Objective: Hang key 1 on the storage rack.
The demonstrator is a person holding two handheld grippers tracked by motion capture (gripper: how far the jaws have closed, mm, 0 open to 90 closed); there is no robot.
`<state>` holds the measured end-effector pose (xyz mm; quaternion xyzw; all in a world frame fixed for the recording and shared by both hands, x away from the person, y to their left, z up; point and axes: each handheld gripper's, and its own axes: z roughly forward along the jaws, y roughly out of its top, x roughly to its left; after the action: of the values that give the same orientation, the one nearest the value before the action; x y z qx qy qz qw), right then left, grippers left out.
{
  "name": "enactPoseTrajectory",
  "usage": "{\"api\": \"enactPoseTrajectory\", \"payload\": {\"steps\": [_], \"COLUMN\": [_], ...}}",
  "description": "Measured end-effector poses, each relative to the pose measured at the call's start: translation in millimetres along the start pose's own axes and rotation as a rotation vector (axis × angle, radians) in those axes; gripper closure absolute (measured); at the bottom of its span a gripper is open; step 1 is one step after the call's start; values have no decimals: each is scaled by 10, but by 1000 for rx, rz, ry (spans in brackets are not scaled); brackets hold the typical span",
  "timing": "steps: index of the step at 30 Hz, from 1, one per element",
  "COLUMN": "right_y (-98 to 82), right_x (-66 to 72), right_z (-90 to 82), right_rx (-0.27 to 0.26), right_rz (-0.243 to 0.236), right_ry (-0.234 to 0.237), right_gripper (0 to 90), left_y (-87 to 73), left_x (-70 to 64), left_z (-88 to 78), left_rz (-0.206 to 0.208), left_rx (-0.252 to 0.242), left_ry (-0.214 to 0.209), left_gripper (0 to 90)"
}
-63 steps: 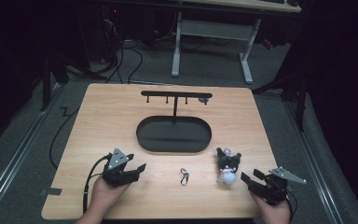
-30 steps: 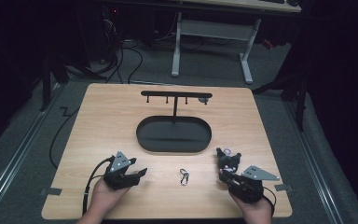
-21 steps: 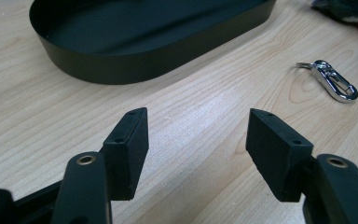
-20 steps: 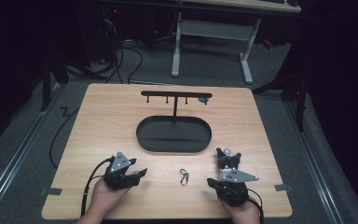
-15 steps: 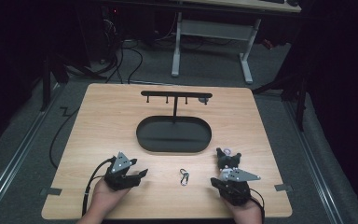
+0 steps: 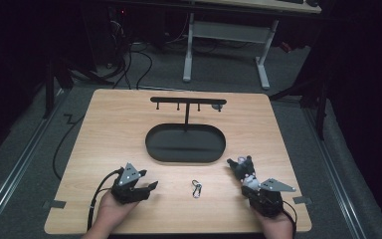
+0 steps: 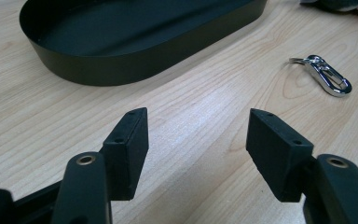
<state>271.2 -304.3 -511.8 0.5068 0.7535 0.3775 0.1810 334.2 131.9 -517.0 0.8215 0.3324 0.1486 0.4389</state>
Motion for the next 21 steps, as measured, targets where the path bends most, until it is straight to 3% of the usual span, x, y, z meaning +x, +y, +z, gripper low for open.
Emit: {"api": "enactPoseTrajectory", "payload": {"steps": [5, 9, 12, 15, 17, 19, 21], "right_y": [-29, -36, -24, -4, 12, 31, 47], "right_x": [-152, -180, -134, -80, -61, -40, -10], "right_z": [-56, -54, -50, -33, -8, 13, 41], "right_rx": [-7, -6, -8, -4, 11, 21, 31], "right_rz": [32, 56, 34, 7, -3, -6, -18], "right_ry": [-32, -9, -3, 4, 15, 19, 20], "right_gripper": [860, 860, 850, 836, 833, 819, 804], "left_y": [-1, 12, 68, 51, -34, -78, -59], "left_x": [-17, -21, -54, -135, -132, -104, -88], "left_z": [3, -19, -74, -156, -184, -147, -131], "left_rz": [12, 2, -3, 65, 41, 20, 44], "left_rx": [3, -1, 0, 8, -15, 5, 8], "left_ry": [2, 8, -12, 18, 2, -12, 2], "left_gripper": [398, 396, 391, 383, 388, 411, 399]}}
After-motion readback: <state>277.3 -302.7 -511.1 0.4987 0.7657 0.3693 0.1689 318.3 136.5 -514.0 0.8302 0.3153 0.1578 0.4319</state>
